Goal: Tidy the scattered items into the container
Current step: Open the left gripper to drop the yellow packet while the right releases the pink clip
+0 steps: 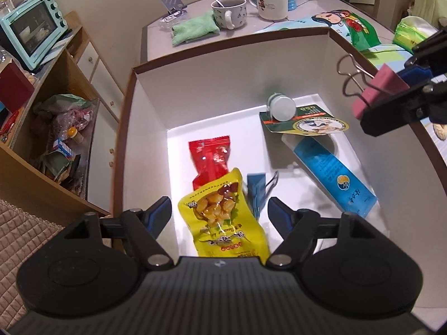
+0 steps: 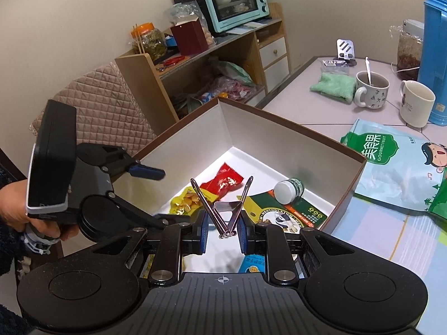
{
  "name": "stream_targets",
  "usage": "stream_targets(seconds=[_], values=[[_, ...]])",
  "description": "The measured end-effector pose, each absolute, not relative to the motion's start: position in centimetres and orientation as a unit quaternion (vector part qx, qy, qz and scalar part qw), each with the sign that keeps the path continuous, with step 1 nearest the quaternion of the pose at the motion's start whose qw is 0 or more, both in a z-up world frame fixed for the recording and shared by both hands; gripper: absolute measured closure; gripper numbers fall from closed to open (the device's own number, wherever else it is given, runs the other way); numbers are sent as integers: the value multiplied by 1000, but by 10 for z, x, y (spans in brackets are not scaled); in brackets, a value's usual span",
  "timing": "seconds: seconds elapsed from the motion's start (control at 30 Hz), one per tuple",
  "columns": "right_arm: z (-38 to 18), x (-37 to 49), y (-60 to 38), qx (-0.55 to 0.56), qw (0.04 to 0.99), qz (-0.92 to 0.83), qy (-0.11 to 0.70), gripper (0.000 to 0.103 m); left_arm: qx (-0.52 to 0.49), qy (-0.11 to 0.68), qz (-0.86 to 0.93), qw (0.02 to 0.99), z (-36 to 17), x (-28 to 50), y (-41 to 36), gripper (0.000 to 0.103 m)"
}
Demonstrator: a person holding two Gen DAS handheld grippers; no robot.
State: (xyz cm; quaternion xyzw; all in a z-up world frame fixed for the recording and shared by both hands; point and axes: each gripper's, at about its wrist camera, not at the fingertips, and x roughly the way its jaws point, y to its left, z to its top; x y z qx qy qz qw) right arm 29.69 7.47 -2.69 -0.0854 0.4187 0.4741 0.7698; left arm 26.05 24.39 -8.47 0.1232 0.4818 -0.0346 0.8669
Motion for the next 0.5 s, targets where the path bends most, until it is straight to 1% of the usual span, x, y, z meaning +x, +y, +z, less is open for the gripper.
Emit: stream_targets(seconds=[0.3, 0.5], values=[[-31, 292, 82, -121, 760, 487, 414, 82, 116, 474, -43, 872, -71, 252, 247, 30], [-43, 277, 103, -211, 731, 515, 396, 82, 102, 469, -43, 876, -62, 245, 254, 30]])
